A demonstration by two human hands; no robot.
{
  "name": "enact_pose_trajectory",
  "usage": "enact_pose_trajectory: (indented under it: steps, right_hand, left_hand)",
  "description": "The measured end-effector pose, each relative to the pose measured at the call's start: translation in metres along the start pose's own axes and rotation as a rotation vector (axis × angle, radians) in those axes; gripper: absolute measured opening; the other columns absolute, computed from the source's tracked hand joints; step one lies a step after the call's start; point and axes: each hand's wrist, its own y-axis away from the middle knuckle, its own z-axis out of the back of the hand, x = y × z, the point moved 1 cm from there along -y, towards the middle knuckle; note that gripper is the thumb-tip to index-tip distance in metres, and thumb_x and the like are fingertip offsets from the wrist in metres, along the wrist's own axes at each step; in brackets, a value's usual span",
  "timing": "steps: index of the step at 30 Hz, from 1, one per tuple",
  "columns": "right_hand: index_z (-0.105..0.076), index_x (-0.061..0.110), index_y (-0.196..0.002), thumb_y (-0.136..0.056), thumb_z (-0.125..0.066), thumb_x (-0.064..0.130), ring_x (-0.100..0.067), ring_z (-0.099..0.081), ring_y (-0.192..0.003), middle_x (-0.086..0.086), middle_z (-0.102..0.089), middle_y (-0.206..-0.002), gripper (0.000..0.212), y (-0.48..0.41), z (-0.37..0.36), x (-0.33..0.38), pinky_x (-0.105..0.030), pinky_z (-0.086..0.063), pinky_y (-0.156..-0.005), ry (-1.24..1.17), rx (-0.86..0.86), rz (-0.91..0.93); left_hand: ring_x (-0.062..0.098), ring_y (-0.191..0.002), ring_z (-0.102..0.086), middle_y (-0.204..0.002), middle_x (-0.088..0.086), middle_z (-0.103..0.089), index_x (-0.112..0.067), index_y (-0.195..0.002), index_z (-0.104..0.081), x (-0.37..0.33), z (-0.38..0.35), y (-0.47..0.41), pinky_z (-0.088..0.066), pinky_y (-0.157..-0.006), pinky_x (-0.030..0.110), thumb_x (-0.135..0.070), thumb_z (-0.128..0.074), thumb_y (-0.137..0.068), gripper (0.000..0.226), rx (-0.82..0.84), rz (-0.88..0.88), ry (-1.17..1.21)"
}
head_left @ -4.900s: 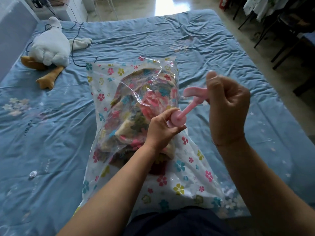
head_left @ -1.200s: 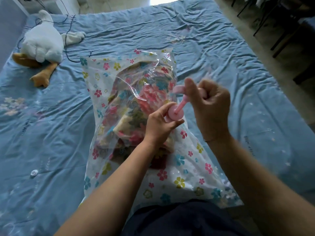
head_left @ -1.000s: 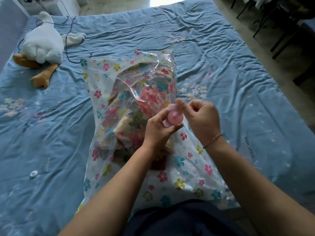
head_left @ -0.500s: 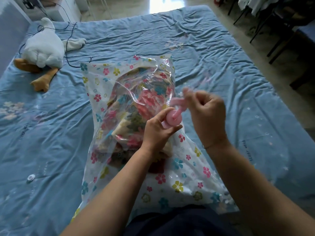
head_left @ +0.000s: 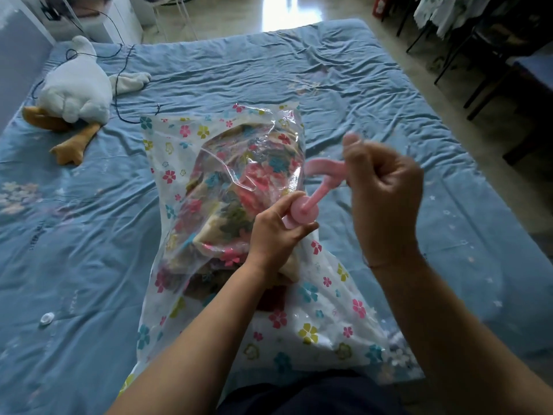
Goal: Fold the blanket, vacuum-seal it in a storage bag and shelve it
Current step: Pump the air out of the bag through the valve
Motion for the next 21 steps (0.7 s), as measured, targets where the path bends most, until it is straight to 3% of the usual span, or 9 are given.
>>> enact_pose_trajectory:
  steps: [2, 4, 6, 8, 11, 13, 15, 18, 21]
  right_hand:
    - [-0.041, -0.014, -0.057, -0.092, -0.052, 0.033, -0.033, -0.033, -0.048, -0.032, -0.049, -0.051, 0.06, -0.003, -0.001, 0.006, -0.038, -0.032, -0.048, 0.006, -0.032, 0.07]
    - [-0.045, -0.009, -0.059, -0.092, -0.051, 0.044, -0.035, -0.04, -0.05, -0.028, -0.051, -0.053, 0.062, 0.013, -0.005, -0.025, -0.041, -0.036, -0.05, 0.124, 0.052, -0.034]
    - [-0.051, 0.004, -0.058, -0.09, -0.052, 0.054, -0.023, -0.043, -0.052, -0.007, -0.049, -0.051, 0.059, 0.029, -0.008, -0.065, -0.046, -0.043, -0.056, 0.301, 0.205, -0.214]
    - [-0.045, 0.014, -0.052, -0.088, -0.056, 0.054, -0.014, -0.037, -0.051, 0.003, -0.036, -0.048, 0.055, 0.035, -0.006, -0.078, -0.039, -0.041, -0.054, 0.435, 0.245, -0.266]
    - [-0.05, 0.0, -0.053, -0.091, -0.054, 0.045, -0.018, -0.03, -0.046, -0.009, -0.037, -0.045, 0.059, 0.017, -0.001, -0.031, -0.032, -0.031, -0.049, 0.284, 0.06, -0.072]
    - [-0.049, -0.008, -0.056, -0.093, -0.051, 0.031, -0.026, -0.033, -0.047, -0.013, -0.046, -0.045, 0.054, 0.002, 0.001, 0.004, -0.033, -0.033, -0.051, 0.074, -0.088, 0.08]
    - [-0.048, -0.011, -0.057, -0.092, -0.049, 0.028, -0.03, -0.038, -0.049, -0.017, -0.05, -0.048, 0.052, -0.003, -0.002, 0.001, -0.036, -0.037, -0.052, 0.053, -0.14, 0.11]
    - [-0.063, -0.006, -0.07, -0.091, -0.047, 0.05, -0.031, -0.057, -0.059, -0.019, -0.063, -0.061, 0.063, 0.018, -0.012, -0.052, -0.042, -0.047, -0.061, 0.221, 0.084, -0.165]
    - [-0.07, 0.007, -0.072, -0.089, -0.053, 0.058, -0.021, -0.061, -0.061, -0.008, -0.066, -0.061, 0.057, 0.027, -0.014, -0.08, -0.047, -0.052, -0.066, 0.38, 0.286, -0.378]
  left_hand:
    - [0.007, -0.102, -0.066, -0.109, -0.011, -0.069, -0.029, -0.119, -0.061, 0.0, 0.0, 0.0, -0.052, -0.093, 0.026, -0.019, -0.085, -0.069, 0.056, 0.0, -0.003, -0.001]
    - [0.005, -0.1, -0.066, -0.108, -0.012, -0.069, -0.027, -0.118, -0.062, -0.001, -0.001, 0.003, -0.052, -0.092, 0.024, -0.017, -0.085, -0.069, 0.055, 0.006, -0.003, 0.0]
    - [-0.003, -0.1, -0.065, -0.106, -0.016, -0.069, -0.03, -0.116, -0.063, -0.001, -0.003, 0.006, -0.051, -0.09, 0.019, -0.015, -0.084, -0.068, 0.054, 0.024, 0.003, 0.007]
    - [-0.011, -0.099, -0.062, -0.106, -0.022, -0.066, -0.032, -0.115, -0.062, 0.0, -0.004, 0.008, -0.047, -0.089, 0.012, -0.012, -0.084, -0.068, 0.055, 0.024, 0.006, 0.005]
    - [-0.01, -0.099, -0.061, -0.108, -0.019, -0.066, -0.028, -0.117, -0.061, 0.0, 0.0, 0.002, -0.048, -0.091, 0.016, -0.016, -0.085, -0.069, 0.055, 0.011, -0.007, -0.001]
    - [-0.001, -0.101, -0.064, -0.108, -0.015, -0.068, -0.028, -0.118, -0.061, 0.0, 0.0, -0.002, -0.049, -0.093, 0.021, -0.017, -0.086, -0.069, 0.057, 0.011, -0.003, 0.008]
    - [0.002, -0.102, -0.064, -0.108, -0.013, -0.068, -0.023, -0.12, -0.063, 0.0, -0.002, -0.004, -0.048, -0.093, 0.02, -0.017, -0.086, -0.068, 0.057, 0.011, 0.008, 0.009]
    - [-0.006, -0.096, -0.063, -0.107, -0.014, -0.068, -0.019, -0.12, -0.065, 0.001, -0.003, -0.003, -0.047, -0.088, 0.014, -0.016, -0.086, -0.068, 0.056, 0.006, 0.017, 0.0]
    - [0.001, -0.096, -0.067, -0.105, -0.011, -0.071, -0.028, -0.115, -0.065, 0.003, -0.002, -0.001, -0.051, -0.087, 0.018, -0.016, -0.085, -0.07, 0.051, 0.032, 0.014, 0.013]
